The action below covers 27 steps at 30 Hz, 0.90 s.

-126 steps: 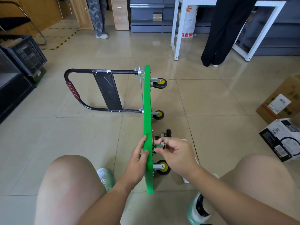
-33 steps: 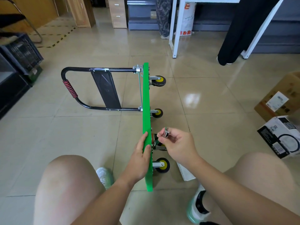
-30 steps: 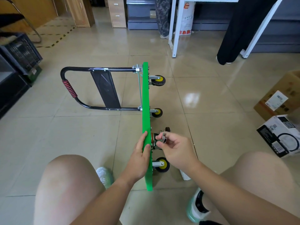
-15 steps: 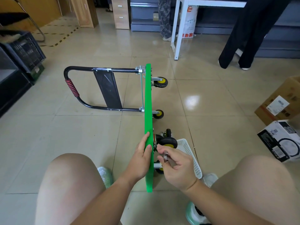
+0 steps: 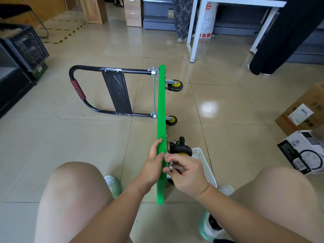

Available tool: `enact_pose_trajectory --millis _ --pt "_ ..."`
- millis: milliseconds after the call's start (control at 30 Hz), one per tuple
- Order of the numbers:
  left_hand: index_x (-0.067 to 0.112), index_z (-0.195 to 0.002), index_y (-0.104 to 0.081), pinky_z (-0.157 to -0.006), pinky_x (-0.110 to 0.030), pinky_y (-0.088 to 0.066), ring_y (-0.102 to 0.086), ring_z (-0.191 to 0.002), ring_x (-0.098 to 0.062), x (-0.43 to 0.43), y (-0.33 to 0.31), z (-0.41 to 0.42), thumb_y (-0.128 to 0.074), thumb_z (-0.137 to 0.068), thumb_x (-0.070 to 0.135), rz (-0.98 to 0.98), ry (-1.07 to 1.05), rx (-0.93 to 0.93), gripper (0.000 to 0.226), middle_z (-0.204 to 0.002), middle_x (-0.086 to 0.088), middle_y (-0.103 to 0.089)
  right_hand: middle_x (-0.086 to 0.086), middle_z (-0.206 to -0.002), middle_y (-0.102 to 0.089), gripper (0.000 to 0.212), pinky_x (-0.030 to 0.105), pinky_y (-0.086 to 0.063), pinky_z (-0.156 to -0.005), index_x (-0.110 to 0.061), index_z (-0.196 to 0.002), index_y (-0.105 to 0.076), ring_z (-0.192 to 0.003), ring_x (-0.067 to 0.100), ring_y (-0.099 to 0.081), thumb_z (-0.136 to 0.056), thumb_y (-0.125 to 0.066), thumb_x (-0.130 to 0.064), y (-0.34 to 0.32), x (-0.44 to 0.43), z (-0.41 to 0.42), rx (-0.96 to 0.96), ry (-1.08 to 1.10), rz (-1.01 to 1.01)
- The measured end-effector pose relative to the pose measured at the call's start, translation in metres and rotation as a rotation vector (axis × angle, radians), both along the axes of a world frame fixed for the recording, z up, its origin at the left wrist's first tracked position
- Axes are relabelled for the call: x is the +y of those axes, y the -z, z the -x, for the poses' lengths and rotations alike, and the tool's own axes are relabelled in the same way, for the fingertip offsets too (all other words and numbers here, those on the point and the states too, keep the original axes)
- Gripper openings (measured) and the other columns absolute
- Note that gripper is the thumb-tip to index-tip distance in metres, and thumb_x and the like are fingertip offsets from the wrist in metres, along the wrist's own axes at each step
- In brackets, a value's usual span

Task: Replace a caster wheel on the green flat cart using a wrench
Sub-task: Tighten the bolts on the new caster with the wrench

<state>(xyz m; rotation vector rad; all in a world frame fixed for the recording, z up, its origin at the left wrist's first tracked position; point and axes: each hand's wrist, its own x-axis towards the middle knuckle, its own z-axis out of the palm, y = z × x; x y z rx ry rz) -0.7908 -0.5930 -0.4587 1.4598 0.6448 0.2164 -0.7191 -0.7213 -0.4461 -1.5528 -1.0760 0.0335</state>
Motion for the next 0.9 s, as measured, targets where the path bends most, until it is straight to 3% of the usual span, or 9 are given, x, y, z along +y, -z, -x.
enact_pose_trajectory --millis 100,167,233,333,400,467,567,800,900 --pt "0.044 -0.146 -0.042 -0.058 -0.018 -0.049 -0.059 -0.082 -0.010 -0.003 0.007 -0.003 -0.043 -0.112 0.025 0.016 -0.019 -0.022 0.038 -0.133 -0.022 -0.050 -0.005 -0.110 -0.074 0.024 0.042 -0.062 -0.078 -0.019 -0.105 -0.068 -0.095 0.019 -0.075 -0.083 -0.068 -0.012 0.000 0.000 -0.009 -0.117 -0.052 0.028" --pt "0.045 -0.147 -0.040 -0.056 -0.017 -0.046 -0.054 -0.075 -0.007 -0.003 0.011 -0.002 -0.045 -0.111 0.024 -0.031 -0.009 -0.048 0.041 -0.128 -0.030 -0.042 0.006 -0.108 -0.075 0.028 0.035 -0.060 -0.082 -0.011 -0.108 -0.066 -0.096 0.019 -0.073 -0.083 -0.061 -0.002 -0.003 -0.001 -0.017 -0.325 -0.095 0.043" --pt "0.041 -0.155 -0.031 -0.067 -0.016 -0.050 -0.056 -0.090 -0.012 -0.003 0.013 0.001 -0.046 -0.108 0.016 -0.118 0.033 -0.059 0.055 -0.138 -0.035 -0.040 0.009 -0.105 -0.075 0.028 0.029 -0.058 -0.084 -0.006 -0.108 -0.066 -0.092 0.018 -0.072 -0.084 -0.055 0.003 -0.008 0.000 -0.023 -0.470 -0.134 0.053" --pt "0.031 -0.164 -0.017 -0.094 -0.012 -0.045 -0.059 -0.115 -0.011 0.000 0.011 0.006 -0.051 -0.094 0.027 -0.253 0.105 -0.043 0.078 -0.147 -0.023 -0.043 0.008 -0.096 -0.076 0.028 0.029 -0.058 -0.073 -0.008 -0.102 -0.063 -0.078 0.019 -0.071 -0.082 -0.048 0.004 -0.010 0.006 -0.026 -0.542 -0.136 0.040" --pt "0.026 -0.164 -0.016 -0.096 -0.006 -0.041 -0.058 -0.119 0.004 0.000 0.008 0.008 -0.055 -0.095 0.017 -0.279 0.128 -0.030 0.080 -0.152 -0.018 -0.040 0.006 -0.092 -0.076 0.027 0.033 -0.058 -0.064 -0.008 -0.096 -0.064 -0.071 0.020 -0.071 -0.081 -0.046 0.004 -0.007 0.008 -0.025 -0.541 -0.112 0.019" --pt "0.024 -0.164 -0.019 -0.091 0.000 -0.038 -0.054 -0.111 0.023 -0.001 0.003 0.007 -0.051 -0.105 0.006 -0.265 0.113 -0.029 0.069 -0.157 -0.013 -0.037 0.005 -0.090 -0.076 0.025 0.034 -0.058 -0.062 -0.007 -0.091 -0.067 -0.069 0.020 -0.071 -0.082 -0.046 0.005 -0.004 0.012 -0.024 -0.486 -0.077 -0.010" --pt "0.027 -0.163 -0.023 -0.084 0.007 -0.033 -0.045 -0.102 0.037 -0.004 -0.001 0.005 -0.042 -0.111 0.020 -0.253 0.068 0.004 0.056 -0.159 -0.004 -0.035 0.003 -0.086 -0.075 0.028 0.039 -0.060 -0.064 -0.011 -0.095 -0.066 -0.071 0.019 -0.073 -0.081 -0.049 0.005 -0.004 0.019 -0.021 -0.288 -0.028 -0.059" --pt "0.035 -0.164 -0.020 -0.088 0.008 -0.030 -0.042 -0.107 0.037 -0.003 0.000 0.006 -0.042 -0.111 0.027 -0.284 0.072 0.050 0.058 -0.158 0.000 -0.037 -0.007 -0.099 -0.068 0.033 0.035 -0.061 -0.072 -0.021 -0.098 -0.062 -0.078 0.014 -0.072 -0.080 -0.049 0.004 -0.014 0.013 -0.013 -0.238 -0.032 -0.005" --pt "0.038 -0.163 -0.022 -0.093 0.005 -0.032 -0.046 -0.120 0.024 -0.001 0.007 0.005 -0.042 -0.111 0.030 -0.296 0.075 0.067 0.056 -0.158 0.005 -0.038 -0.009 -0.104 -0.067 0.032 0.038 -0.061 -0.075 -0.023 -0.102 -0.061 -0.082 0.015 -0.073 -0.083 -0.048 0.000 -0.014 0.007 -0.014 -0.192 -0.049 0.035"
